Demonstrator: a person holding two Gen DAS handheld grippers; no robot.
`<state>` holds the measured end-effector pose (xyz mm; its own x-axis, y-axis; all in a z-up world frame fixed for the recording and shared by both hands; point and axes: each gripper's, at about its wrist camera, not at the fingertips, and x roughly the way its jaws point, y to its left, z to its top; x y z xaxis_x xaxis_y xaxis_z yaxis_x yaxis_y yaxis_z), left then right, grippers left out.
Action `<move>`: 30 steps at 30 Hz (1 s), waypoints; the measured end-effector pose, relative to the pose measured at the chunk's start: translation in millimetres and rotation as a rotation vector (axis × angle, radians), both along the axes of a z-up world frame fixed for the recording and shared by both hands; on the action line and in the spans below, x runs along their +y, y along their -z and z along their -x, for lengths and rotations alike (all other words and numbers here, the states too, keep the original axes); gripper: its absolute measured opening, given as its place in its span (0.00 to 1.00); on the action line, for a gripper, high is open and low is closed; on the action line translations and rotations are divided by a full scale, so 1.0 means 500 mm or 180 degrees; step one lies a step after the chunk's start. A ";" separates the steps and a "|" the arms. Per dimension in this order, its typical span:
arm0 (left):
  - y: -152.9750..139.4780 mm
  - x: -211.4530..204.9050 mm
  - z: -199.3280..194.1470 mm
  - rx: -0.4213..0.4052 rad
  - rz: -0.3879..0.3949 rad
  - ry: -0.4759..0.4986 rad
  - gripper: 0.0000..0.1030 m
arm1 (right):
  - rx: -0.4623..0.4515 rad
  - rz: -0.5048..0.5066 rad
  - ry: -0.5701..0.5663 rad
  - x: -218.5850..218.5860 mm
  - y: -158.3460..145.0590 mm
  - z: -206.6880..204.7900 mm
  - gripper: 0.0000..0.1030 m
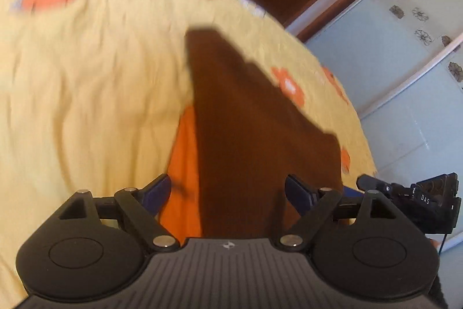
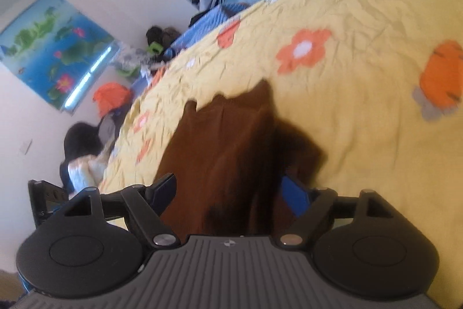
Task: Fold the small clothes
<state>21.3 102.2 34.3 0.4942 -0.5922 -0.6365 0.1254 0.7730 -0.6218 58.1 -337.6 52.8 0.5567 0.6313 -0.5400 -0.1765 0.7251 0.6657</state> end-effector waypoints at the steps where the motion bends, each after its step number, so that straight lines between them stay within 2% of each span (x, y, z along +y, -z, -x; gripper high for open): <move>1: 0.003 -0.006 0.020 -0.0110 0.0036 -0.0031 0.82 | 0.0044 0.0040 -0.0036 0.007 0.004 0.011 0.78; 2: 0.004 -0.017 0.026 -0.0139 -0.0015 0.0004 0.75 | 0.0080 0.0082 -0.0088 0.016 0.010 0.018 0.73; 3: 0.002 -0.030 0.028 -0.0153 -0.0093 0.0039 0.59 | 0.0101 0.0136 -0.0123 0.027 0.018 0.021 0.68; 4: 0.002 -0.042 0.024 -0.0090 -0.0228 0.0061 0.33 | 0.0144 0.0190 -0.0129 0.036 0.027 0.020 0.54; 5: -0.003 -0.049 0.022 -0.0093 -0.0378 0.0052 0.26 | 0.0201 0.0216 -0.0143 0.045 0.037 0.018 0.31; 7: -0.023 -0.052 0.031 -0.0173 -0.0566 0.0133 0.16 | 0.0207 0.0237 -0.0185 0.052 0.040 0.021 0.29; 9: -0.035 -0.041 0.048 -0.0255 -0.0717 0.0261 0.15 | 0.0164 0.0291 -0.0224 0.052 0.027 0.040 0.26; 12: -0.040 -0.057 0.077 -0.0499 -0.1135 0.0393 0.20 | 0.0134 0.0403 -0.0211 0.041 0.044 0.061 0.24; 13: -0.051 -0.062 0.092 -0.0629 -0.1224 0.0388 0.20 | 0.0109 0.0291 -0.0176 0.033 0.048 0.065 0.28; 14: -0.067 -0.068 0.108 -0.0773 -0.1322 0.0377 0.23 | 0.0148 0.0175 -0.0121 0.025 0.047 0.065 0.40; 15: -0.086 -0.074 0.126 -0.0963 -0.1464 0.0329 0.26 | 0.0181 0.0132 -0.0042 0.019 0.037 0.065 0.47; 16: -0.102 -0.082 0.142 -0.1168 -0.1566 0.0301 0.34 | 0.0111 0.0151 0.0087 0.012 0.019 0.068 0.59; 17: -0.115 -0.093 0.154 -0.1371 -0.1644 0.0312 0.51 | -0.0067 0.0185 0.0236 0.005 -0.003 0.074 0.62; 19: -0.127 -0.128 0.160 -0.1670 -0.1759 0.0396 0.77 | -0.0314 0.0110 0.0401 -0.009 -0.040 0.066 0.62; 20: -0.125 -0.149 0.157 -0.1741 -0.1772 0.0477 0.77 | -0.0301 0.0037 0.0420 -0.009 -0.047 0.047 0.62; 22: -0.107 -0.189 0.138 -0.1701 -0.1736 0.0644 0.77 | -0.0193 0.0099 0.0392 0.010 -0.047 -0.003 0.62; 23: -0.089 -0.209 0.124 -0.1624 -0.1764 0.0713 0.77 | -0.0136 0.0203 0.0390 0.023 -0.038 -0.030 0.61; 24: -0.067 -0.229 0.111 -0.1539 -0.1848 0.0779 0.77 | -0.0064 0.0280 0.0411 0.034 -0.025 -0.052 0.55; 25: -0.046 -0.241 0.102 -0.1472 -0.1914 0.0812 0.77 | -0.0001 0.0326 0.0374 0.042 -0.009 -0.069 0.22; 26: -0.026 -0.248 0.100 -0.1530 -0.1941 0.0819 0.79 | 0.0048 0.0449 0.0334 0.050 0.005 -0.080 0.12; 28: -0.008 -0.254 0.111 -0.1717 -0.1975 0.0837 0.82 | -0.0039 0.0734 0.0343 0.043 0.034 -0.072 0.09; 30: 0.003 -0.257 0.118 -0.1824 -0.2006 0.0815 0.83 | -0.0010 0.0614 0.0451 0.009 0.057 -0.057 0.05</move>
